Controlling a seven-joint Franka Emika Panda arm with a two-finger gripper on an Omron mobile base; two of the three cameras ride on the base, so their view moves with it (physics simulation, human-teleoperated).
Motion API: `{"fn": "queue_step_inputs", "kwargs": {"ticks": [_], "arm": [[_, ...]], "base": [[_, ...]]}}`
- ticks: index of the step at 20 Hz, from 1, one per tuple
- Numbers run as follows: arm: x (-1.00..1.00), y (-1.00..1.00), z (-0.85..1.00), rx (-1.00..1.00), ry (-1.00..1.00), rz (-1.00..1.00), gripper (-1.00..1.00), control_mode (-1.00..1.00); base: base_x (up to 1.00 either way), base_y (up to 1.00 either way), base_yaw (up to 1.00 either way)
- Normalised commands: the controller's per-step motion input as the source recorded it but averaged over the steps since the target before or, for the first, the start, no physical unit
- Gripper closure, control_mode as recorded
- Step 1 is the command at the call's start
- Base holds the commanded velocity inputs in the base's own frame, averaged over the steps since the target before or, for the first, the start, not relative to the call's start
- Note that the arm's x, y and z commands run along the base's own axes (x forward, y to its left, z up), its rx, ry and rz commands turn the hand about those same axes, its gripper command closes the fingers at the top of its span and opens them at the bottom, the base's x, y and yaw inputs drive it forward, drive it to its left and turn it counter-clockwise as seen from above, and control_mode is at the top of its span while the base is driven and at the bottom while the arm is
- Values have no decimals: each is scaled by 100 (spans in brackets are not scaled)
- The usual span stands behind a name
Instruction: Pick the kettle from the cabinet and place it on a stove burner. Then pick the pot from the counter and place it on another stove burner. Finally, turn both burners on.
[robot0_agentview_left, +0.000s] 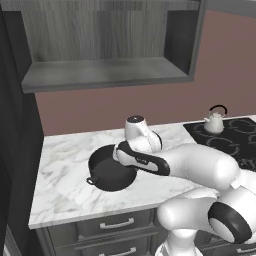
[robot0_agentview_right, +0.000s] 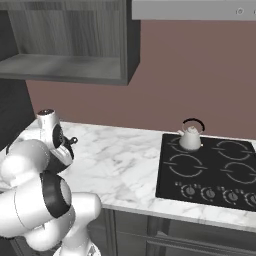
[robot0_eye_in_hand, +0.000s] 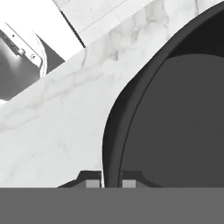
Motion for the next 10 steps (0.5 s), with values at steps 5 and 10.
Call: {"fn": "queue_step_inputs", "kwargs": {"ticks": [5, 10], "arm": [[-20, -14, 38, -4, 0, -9, 100, -100], [-13, -28, 38, -2, 0, -5, 100, -100]], "base": [[0, 0, 0], [0, 0, 0]]}}
